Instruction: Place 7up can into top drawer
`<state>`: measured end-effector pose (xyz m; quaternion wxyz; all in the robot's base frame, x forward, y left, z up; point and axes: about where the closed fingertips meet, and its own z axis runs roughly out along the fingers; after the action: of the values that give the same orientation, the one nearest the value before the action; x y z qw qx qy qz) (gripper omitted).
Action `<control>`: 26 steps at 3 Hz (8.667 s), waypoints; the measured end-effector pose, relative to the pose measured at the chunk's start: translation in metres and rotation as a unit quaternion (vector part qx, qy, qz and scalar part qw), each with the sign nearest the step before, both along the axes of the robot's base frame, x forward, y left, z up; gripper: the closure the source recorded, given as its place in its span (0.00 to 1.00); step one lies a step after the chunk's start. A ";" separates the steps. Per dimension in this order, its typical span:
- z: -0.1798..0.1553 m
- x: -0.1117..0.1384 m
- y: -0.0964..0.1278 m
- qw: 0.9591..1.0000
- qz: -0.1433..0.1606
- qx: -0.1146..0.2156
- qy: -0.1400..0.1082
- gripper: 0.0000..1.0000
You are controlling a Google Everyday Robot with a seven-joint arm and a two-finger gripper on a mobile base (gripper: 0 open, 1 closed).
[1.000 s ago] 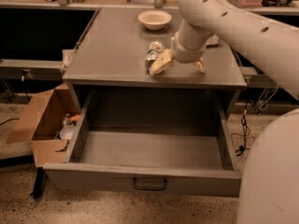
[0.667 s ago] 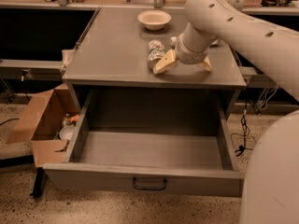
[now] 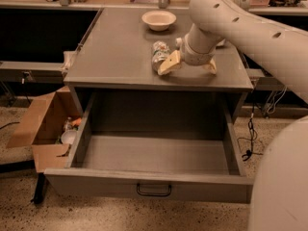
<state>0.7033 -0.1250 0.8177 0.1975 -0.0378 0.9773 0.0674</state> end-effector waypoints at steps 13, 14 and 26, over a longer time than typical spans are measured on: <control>0.062 -0.008 0.070 0.991 0.054 0.123 -0.016 1.00; 0.058 -0.019 0.081 0.989 0.094 0.112 -0.014 1.00; -0.198 -0.101 -0.013 0.957 0.288 -0.002 -0.025 0.34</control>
Offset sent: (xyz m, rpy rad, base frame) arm -0.0008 0.0292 0.0723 0.0143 -0.1544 -0.0403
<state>0.6019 -0.1383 0.6194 0.1944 -0.3195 0.9199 0.1185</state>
